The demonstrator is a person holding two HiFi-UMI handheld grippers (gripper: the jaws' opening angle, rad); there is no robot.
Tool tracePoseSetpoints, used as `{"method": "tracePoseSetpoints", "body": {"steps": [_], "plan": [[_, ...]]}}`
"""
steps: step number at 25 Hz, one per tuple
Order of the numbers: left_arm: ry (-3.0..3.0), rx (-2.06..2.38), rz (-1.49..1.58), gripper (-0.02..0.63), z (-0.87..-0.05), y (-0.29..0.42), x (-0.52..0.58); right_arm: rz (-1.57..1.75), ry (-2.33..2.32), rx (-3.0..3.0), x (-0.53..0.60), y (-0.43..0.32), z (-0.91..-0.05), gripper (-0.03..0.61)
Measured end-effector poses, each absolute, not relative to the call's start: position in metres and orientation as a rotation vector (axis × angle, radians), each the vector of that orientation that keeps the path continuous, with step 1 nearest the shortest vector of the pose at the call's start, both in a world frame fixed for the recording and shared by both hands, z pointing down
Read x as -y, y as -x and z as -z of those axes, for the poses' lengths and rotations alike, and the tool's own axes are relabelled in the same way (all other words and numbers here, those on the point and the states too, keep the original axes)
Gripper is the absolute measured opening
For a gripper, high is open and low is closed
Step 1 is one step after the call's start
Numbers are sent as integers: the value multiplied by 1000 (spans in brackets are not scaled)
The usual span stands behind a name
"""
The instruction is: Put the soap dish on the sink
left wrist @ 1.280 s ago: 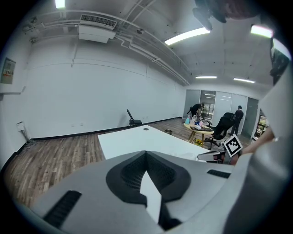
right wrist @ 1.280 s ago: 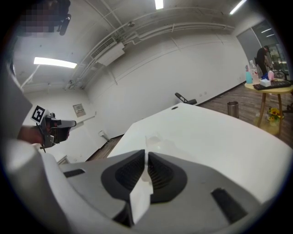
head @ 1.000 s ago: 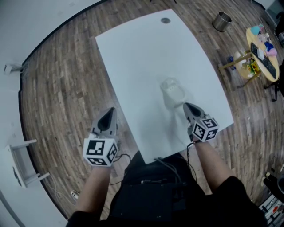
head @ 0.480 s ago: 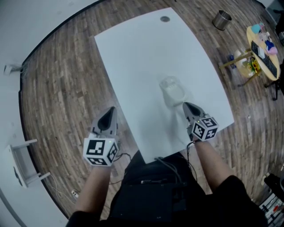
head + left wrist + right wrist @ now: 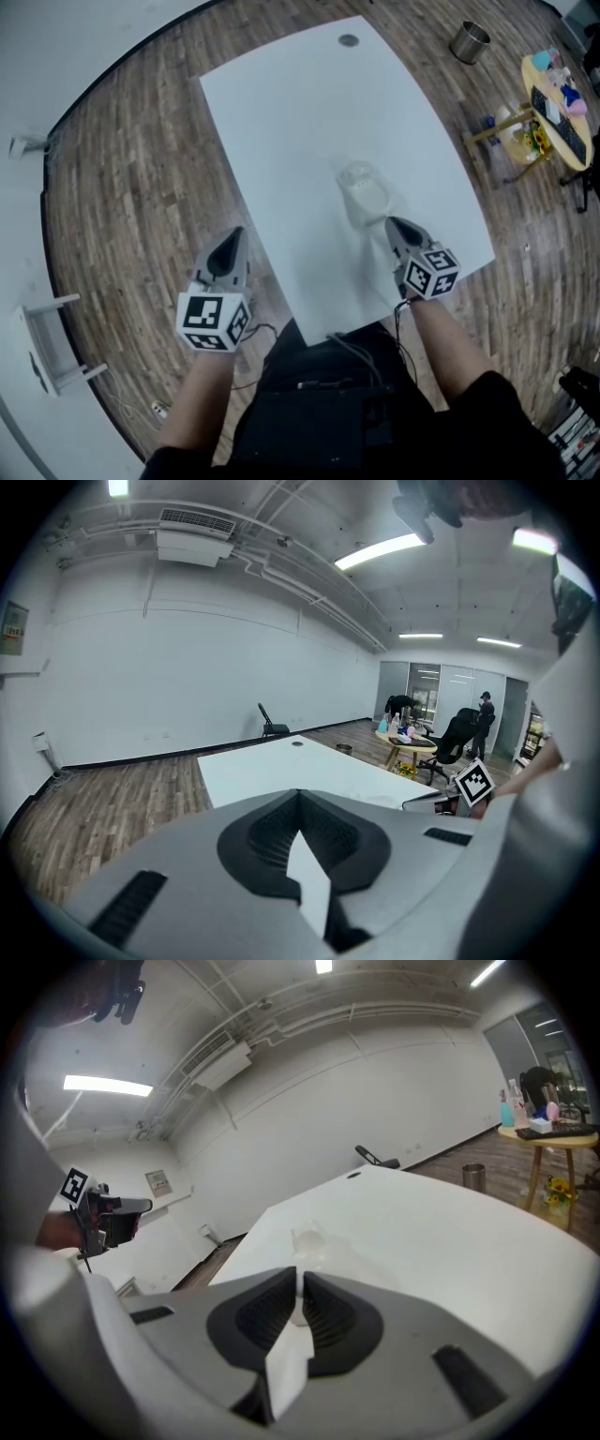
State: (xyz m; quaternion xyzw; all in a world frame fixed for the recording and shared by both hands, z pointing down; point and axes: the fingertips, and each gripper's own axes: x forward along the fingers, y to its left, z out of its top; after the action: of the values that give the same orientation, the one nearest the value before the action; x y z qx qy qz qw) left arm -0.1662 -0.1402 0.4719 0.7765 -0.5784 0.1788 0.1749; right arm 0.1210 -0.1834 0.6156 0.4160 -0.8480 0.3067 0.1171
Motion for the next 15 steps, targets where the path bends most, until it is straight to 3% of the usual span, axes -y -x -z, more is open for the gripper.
{"method": "tracePoseSetpoints", "body": {"steps": [15], "plan": [[-2195, 1638, -509, -11, -471, 166, 138, -866, -1226, 2465, 182, -119, -619, 34]]}}
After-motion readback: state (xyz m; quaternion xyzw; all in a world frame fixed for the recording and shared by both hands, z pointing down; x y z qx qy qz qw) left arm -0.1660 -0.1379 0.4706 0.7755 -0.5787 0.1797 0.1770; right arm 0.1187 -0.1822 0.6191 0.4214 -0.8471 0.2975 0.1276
